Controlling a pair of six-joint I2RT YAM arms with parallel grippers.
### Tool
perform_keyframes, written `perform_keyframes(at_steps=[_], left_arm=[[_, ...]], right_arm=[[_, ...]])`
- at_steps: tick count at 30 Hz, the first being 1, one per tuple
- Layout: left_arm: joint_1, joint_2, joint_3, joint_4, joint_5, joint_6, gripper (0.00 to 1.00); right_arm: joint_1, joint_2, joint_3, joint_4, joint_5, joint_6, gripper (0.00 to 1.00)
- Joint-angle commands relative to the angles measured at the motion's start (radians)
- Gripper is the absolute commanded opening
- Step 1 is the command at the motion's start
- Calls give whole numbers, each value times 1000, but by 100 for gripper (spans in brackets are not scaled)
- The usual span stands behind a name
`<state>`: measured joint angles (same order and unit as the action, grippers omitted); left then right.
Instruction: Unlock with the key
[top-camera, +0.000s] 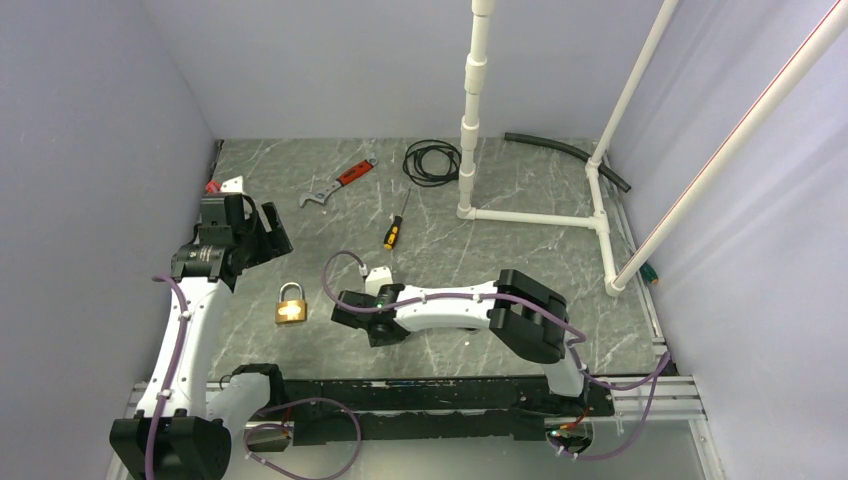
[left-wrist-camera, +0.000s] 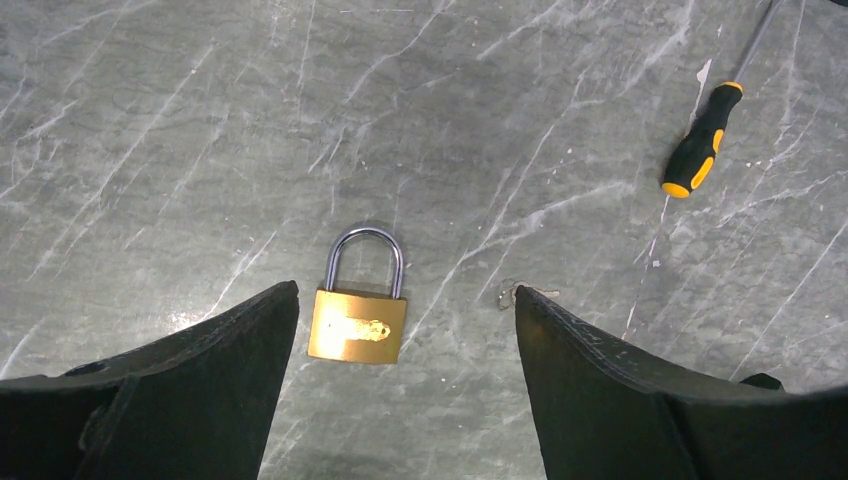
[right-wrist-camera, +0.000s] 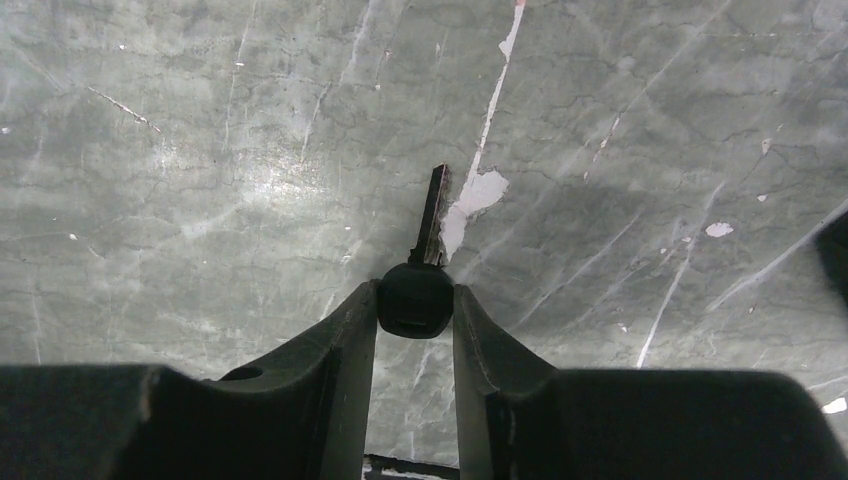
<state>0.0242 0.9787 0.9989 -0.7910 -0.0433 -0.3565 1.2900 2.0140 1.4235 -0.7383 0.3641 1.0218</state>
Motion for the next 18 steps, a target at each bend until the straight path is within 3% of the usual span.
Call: perform_keyframes(at_steps=[1,6,11,14,18], left_arm=[[-4,-8,19,5,-11,0,84],[-3,-8,20,6,-9,-10,83],[-4,-36,17,38,97,-24,84],[-4,-44,8,82,228,-39,81],[-4,-24,-23,166,530,-92,79]], right_arm=[[-3,-43,-34,11,-7,14,25],[-2,-117,-57,12,36,-6,25],[-3,-235,-153,131,76,-66,25],[-2,-307,-218,200,94,-88,24],[-3,-395,-299,282,115,-110,24]])
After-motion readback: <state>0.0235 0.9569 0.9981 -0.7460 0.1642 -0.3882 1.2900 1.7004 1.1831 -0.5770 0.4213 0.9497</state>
